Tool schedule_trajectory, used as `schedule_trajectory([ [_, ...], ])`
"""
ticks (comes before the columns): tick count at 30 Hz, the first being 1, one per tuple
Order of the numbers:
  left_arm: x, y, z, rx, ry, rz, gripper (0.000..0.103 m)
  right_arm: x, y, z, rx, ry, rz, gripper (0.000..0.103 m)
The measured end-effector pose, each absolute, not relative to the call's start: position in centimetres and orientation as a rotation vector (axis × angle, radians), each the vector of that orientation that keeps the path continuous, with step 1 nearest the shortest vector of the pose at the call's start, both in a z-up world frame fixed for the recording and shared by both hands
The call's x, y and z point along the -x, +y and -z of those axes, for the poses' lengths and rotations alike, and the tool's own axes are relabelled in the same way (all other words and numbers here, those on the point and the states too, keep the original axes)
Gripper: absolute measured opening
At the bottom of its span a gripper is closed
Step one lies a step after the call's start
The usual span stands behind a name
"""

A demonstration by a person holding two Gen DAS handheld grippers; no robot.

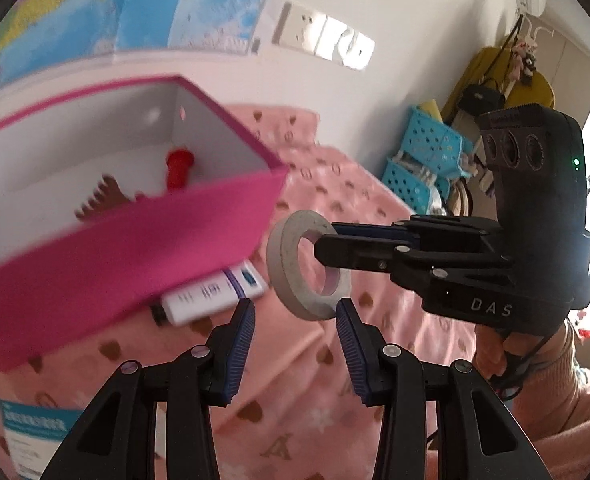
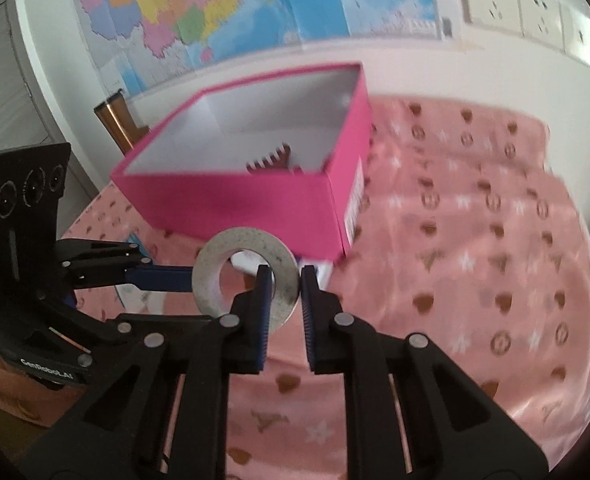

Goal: Organize rigid objects
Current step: 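Carry the tape roll into the magenta box and open the right gripper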

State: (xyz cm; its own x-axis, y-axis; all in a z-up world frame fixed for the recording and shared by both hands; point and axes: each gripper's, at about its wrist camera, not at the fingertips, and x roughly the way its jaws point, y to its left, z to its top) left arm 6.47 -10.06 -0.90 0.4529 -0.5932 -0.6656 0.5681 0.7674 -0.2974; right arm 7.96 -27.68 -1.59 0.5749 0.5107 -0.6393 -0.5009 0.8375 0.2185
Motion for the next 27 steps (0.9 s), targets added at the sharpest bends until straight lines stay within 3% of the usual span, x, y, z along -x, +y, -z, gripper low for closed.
schedule_trajectory([
  [11,-9.7,-8.5,-3.8,0.025,0.725,0.647,0.037,-12.0,-24.8,-3.3,-0.003,0.657,-0.641,0.016],
  [27,-15.1,-7.5,-2.6,0.085,0.813,0.586,0.036,-17.0,-22.9,-1.9,0.008,0.746,-0.585,0.016],
])
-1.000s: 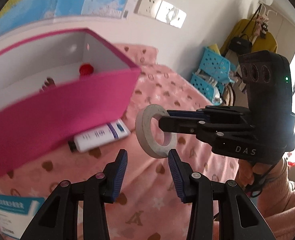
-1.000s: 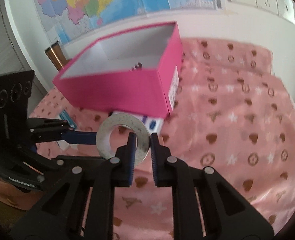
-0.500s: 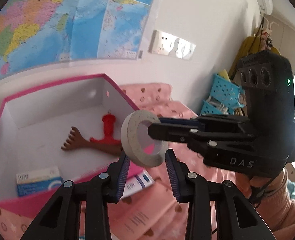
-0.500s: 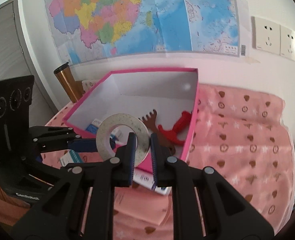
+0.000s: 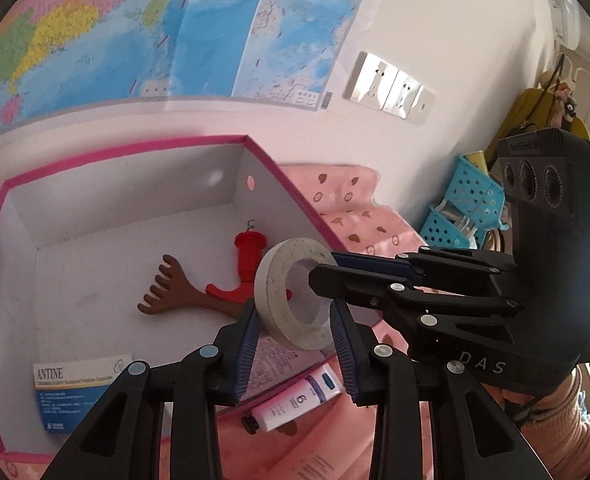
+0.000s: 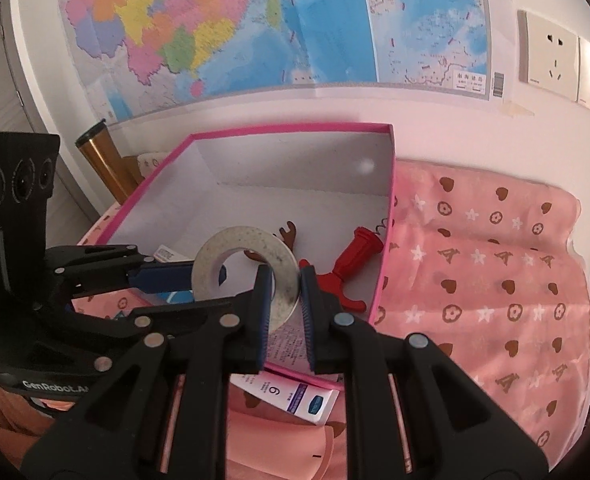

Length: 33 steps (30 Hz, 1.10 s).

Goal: Organize rigid objects
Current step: 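Carry the tape roll into the magenta box and open the right gripper, then move the right gripper to the small white tube and grasp it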

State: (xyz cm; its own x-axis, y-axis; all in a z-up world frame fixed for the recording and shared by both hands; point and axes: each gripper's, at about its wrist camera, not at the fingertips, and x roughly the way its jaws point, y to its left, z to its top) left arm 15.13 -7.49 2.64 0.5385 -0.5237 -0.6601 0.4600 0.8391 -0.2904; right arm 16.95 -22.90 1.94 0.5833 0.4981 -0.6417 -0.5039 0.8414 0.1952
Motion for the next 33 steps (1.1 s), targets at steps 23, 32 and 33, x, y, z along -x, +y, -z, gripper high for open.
schedule_trajectory([
  [23,-9.1,-4.3,-2.2,0.062,0.701,0.574,0.049,-11.4,-27.7,1.0,-0.122,0.721,-0.554,0.039],
  [32,-7.9,-4.5,1.1,0.074,0.798,0.580,0.049,-12.4,-27.7,7.0,-0.149,0.899,-0.562,0.039],
  [33,-7.9,-4.6,1.5,0.071,0.807,0.578,0.049,-12.6,-27.6,7.4,-0.152,0.913,-0.558,0.039],
])
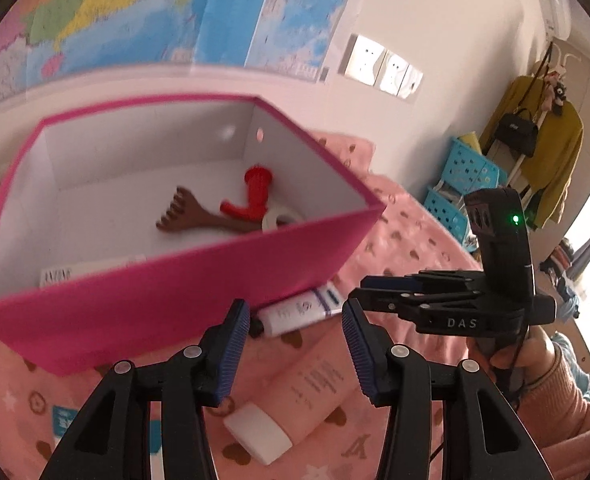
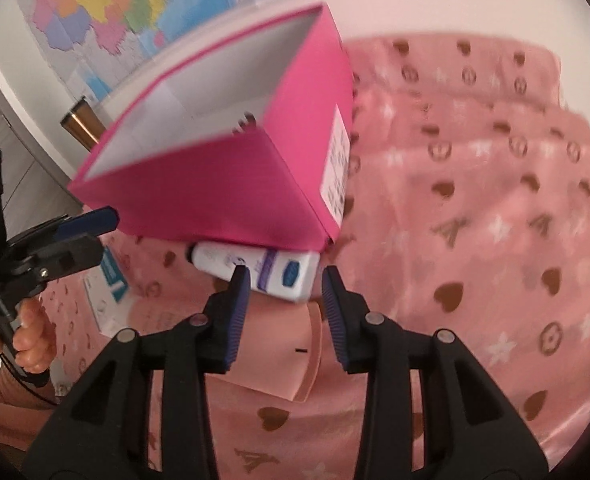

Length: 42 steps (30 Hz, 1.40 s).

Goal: Organize rigid objects
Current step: 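Move the right gripper to the small white tube and grasp it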

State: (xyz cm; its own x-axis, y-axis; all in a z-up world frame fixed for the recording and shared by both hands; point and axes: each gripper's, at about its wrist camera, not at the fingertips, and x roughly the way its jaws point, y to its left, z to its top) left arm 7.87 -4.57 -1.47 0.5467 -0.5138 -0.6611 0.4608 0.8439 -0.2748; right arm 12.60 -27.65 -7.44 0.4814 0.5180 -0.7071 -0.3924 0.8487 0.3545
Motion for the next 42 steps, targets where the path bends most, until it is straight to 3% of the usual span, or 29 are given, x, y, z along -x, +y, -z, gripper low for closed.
schedule_trajectory([
  [15,-9.3,-5.5,4.5,0.070,0.902,0.561,0.049,-9.6,-27.0,8.6,-0.046,0.977,-0.640,0.040],
  [22,-10.1,-6.1,5.2,0.059,0.936,0.539,0.049,-11.9,-28.7,8.2,-0.206,0.924,-0.596,0.040],
  [42,-11.3,-7.2,6.3,0.061,0.994,0.545,0.050,-13.4,-27.3,9.3,-0.240,0.932,-0.600,0.045],
])
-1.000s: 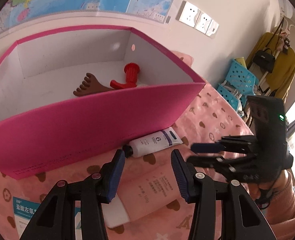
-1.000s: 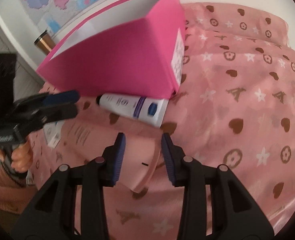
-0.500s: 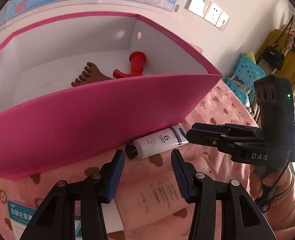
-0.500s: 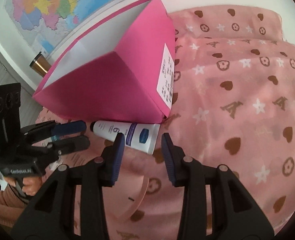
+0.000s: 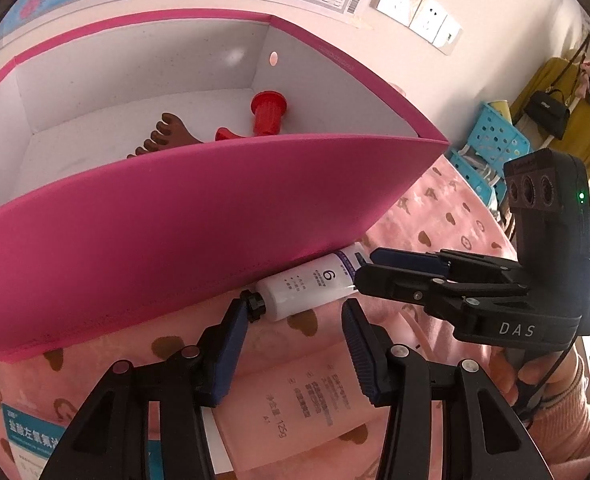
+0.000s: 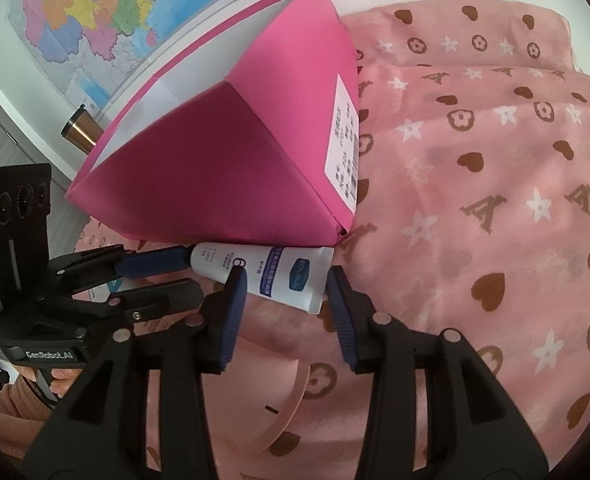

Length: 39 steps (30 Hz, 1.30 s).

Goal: Organize rigid objects
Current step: 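Move the right gripper to the small white tube and grasp it, then carry the white tube into the magenta box and release it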

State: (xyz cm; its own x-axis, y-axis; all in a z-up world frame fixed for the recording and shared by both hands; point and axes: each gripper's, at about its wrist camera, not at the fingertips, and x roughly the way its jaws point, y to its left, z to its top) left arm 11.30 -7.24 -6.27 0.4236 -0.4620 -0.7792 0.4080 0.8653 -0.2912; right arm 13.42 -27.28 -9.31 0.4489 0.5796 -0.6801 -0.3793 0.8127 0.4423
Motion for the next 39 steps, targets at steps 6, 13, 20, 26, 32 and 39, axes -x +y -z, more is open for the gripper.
schedule_trajectory([
  [6,-10.9,-7.4,6.2,0.062,0.991,0.558,0.052,-12.9,-27.4,9.2,-0.243,0.926,-0.611,0.049],
  [13,-10.3,-7.6,6.0,0.060,0.986,0.563,0.052,-11.8,-27.7,8.9,-0.251,0.912,-0.611,0.049],
  [20,-9.5,-7.3,5.7,0.064,0.973,0.563,0.052,-10.6,-27.5,8.0,-0.220,0.886,-0.614,0.049],
  [26,-8.8,-6.8,5.1,0.085,0.954,0.565,0.052,-9.8,-27.4,7.0,-0.206,0.858,-0.620,0.049],
  [32,-8.0,-6.6,4.4,0.080,0.928,0.561,0.052,-9.0,-27.0,6.2,-0.192,0.835,-0.627,0.049],
  [39,-6.6,-6.4,2.7,0.056,0.872,0.552,0.052,-8.0,-26.7,4.7,-0.174,0.796,-0.637,0.049],
])
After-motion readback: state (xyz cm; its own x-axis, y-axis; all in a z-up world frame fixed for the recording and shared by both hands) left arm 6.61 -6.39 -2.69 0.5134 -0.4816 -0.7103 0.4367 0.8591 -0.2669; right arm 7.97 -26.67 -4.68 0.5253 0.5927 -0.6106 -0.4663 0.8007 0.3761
